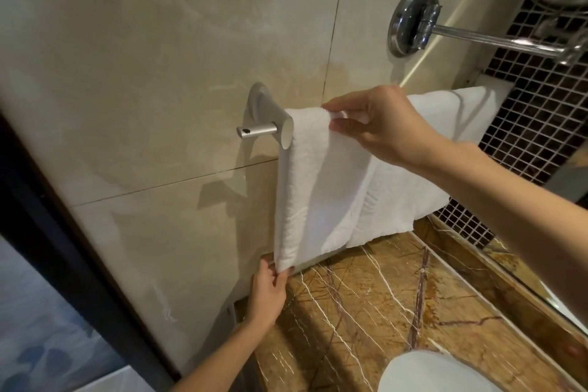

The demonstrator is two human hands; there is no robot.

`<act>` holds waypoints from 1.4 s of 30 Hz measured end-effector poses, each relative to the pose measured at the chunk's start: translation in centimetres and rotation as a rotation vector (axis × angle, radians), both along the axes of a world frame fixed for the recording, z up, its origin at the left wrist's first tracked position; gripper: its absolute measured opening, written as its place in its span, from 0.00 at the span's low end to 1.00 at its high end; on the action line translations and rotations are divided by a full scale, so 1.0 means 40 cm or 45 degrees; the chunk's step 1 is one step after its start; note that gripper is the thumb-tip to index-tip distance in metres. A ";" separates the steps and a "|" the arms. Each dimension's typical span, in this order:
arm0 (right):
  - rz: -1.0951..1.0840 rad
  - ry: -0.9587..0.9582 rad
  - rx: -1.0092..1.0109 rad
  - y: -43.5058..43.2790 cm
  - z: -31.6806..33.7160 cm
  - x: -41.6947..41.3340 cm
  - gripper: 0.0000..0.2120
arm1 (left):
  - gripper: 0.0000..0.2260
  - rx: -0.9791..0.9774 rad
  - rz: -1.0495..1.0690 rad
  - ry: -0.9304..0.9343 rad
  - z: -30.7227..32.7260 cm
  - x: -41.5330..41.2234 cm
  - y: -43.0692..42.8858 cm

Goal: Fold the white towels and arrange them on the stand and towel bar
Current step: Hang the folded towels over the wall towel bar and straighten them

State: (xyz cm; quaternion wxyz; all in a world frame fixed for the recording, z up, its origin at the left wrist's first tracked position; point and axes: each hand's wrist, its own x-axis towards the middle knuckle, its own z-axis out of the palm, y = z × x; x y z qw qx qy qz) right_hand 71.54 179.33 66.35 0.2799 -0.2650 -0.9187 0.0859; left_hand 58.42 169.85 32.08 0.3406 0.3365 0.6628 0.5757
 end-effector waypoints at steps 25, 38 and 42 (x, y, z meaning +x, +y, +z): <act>0.047 -0.065 0.161 0.007 -0.003 0.015 0.16 | 0.09 0.000 0.230 0.098 0.036 0.005 -0.026; -0.464 0.547 -0.382 0.015 -0.416 0.141 0.15 | 0.05 -0.020 0.220 0.065 0.018 0.044 -0.039; -0.430 0.385 -0.884 0.056 -0.571 0.170 0.20 | 0.06 -0.016 0.215 0.066 0.025 0.054 -0.048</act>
